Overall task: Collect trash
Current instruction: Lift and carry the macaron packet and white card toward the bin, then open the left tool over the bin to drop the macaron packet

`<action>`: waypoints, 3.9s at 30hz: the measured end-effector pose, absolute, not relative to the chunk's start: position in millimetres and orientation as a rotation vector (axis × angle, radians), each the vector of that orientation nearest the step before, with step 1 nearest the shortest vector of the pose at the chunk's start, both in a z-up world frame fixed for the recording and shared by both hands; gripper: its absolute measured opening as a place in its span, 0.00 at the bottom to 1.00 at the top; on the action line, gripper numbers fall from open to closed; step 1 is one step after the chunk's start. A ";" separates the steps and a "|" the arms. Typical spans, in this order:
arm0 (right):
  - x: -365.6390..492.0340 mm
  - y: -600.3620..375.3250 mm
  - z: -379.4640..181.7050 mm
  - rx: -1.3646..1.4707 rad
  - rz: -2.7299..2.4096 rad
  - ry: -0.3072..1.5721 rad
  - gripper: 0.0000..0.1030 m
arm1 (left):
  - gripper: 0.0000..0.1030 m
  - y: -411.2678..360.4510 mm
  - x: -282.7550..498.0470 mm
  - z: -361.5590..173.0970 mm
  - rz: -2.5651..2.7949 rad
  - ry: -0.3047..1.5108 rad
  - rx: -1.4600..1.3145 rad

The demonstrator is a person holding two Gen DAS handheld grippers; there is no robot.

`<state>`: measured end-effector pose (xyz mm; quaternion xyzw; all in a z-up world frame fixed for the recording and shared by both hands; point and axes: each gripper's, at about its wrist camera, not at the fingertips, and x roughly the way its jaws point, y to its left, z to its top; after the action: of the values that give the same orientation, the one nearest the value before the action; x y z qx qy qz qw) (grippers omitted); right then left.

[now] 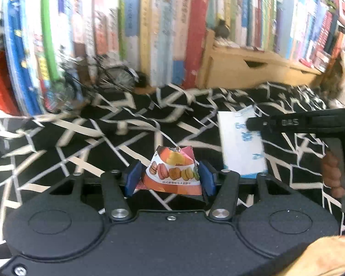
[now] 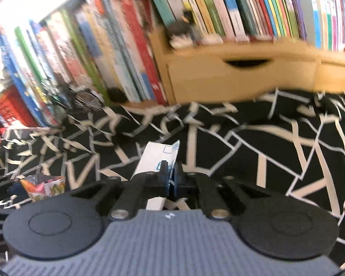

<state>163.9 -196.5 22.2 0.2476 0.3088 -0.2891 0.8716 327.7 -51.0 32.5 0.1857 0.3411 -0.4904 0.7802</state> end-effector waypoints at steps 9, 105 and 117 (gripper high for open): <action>146.3 -178.3 68.0 0.568 -0.548 0.528 0.04 | 0.51 -22.4 315.6 75.3 -1.024 0.681 0.280; 0.7 342.7 91.1 0.312 -0.229 0.671 0.04 | 0.53 505.8 119.0 33.6 -0.646 0.903 0.257; 7.4 341.1 86.3 0.315 -0.233 0.688 0.04 | 0.67 502.9 125.8 31.8 -0.611 0.930 0.263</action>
<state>7.4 341.1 86.3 0.1534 0.3353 -0.1133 0.9226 125.8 502.9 31.8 0.1246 0.4402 -0.2892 0.8409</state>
